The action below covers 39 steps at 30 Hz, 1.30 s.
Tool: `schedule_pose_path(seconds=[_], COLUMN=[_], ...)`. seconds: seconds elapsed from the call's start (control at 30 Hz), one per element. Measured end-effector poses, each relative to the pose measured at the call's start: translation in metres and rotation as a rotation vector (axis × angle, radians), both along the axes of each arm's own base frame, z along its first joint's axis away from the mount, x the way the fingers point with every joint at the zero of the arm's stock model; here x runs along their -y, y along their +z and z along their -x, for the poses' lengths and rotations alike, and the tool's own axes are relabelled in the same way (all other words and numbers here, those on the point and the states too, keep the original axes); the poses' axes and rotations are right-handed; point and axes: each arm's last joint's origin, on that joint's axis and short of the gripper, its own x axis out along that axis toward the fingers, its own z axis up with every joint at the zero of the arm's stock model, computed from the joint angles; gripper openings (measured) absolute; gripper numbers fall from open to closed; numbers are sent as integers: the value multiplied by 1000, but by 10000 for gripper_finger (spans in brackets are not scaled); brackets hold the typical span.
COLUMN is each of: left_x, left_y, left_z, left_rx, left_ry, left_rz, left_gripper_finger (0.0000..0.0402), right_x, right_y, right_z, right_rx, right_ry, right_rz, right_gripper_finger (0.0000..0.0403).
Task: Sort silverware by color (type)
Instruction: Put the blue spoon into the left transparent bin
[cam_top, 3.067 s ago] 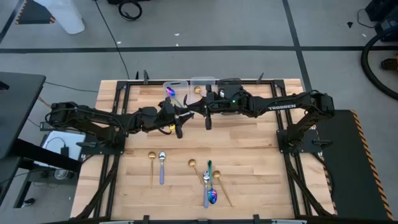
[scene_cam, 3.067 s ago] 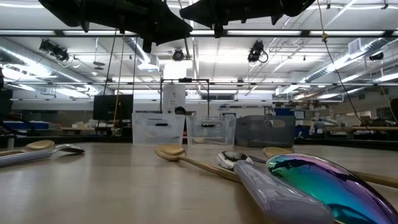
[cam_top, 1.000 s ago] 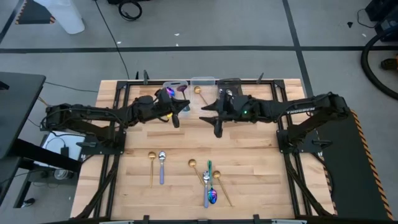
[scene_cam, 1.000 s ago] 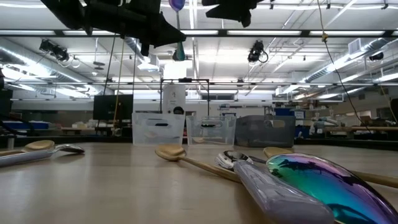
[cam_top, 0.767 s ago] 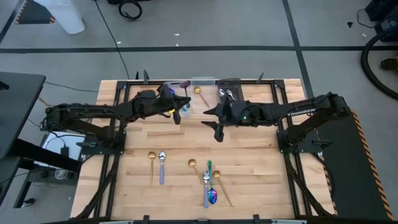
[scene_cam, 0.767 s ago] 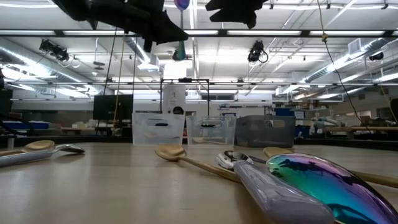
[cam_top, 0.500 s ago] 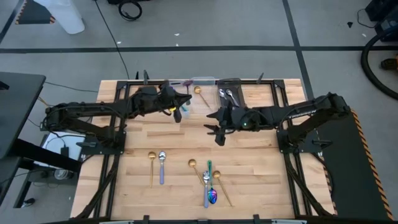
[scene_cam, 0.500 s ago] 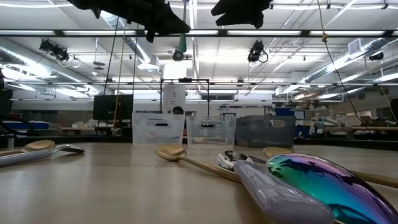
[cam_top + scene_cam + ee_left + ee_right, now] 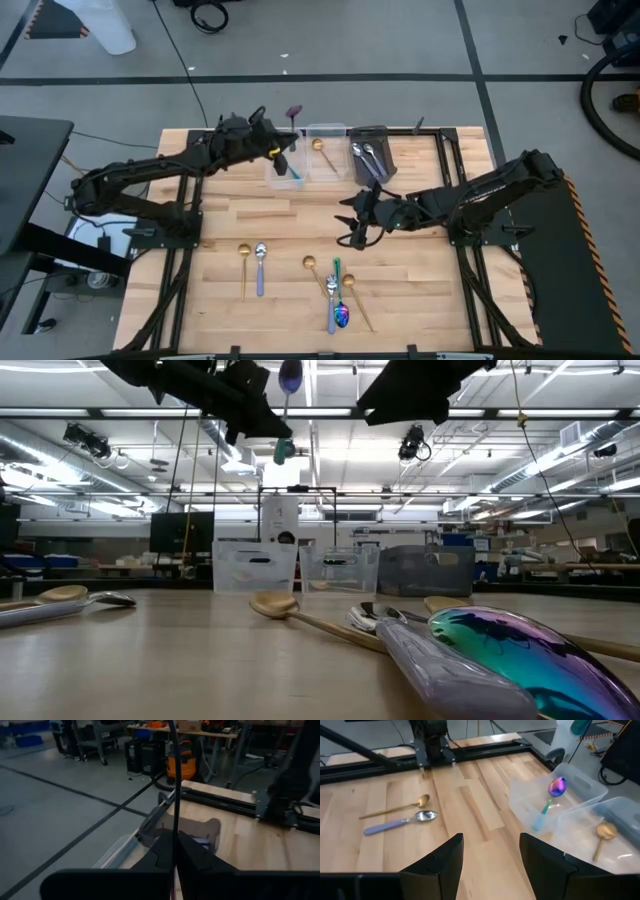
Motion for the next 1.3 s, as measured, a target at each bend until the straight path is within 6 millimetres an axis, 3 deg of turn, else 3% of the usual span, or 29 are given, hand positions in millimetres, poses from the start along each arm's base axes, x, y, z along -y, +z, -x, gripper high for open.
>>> schedule_pose_path(seconds=[0.2, 0.4, 0.73, 0.97, 1.17, 1.3], left_x=[-15, -16, -18, -11, -1, -3], left_y=[-2, -3, -21, -32, -62, -76], left_z=[8, 9, -8, -17, -5, 4], left_rx=[7, -6, -47, -45, 106, 119], left_ry=[20, 22, -2, -39, -34, -6], left_rz=[38, 45, 61, 35, 37, 73], left_gripper_finger=[15, 15, 15, 15, 15, 15], right_x=[-5, -4, -4, -8, -11, -12], right_y=[-13, -28, -44, -44, -45, -45], right_z=[3, 7, 12, 14, 14, 15], right_rx=[32, 58, 119, 119, 117, 117], right_ry=[4, -22, -15, -1, 11, 13], right_rz=[-24, -37, -60, -60, -59, -61], right_gripper_finger=[203, 203, 203, 203, 203, 203])
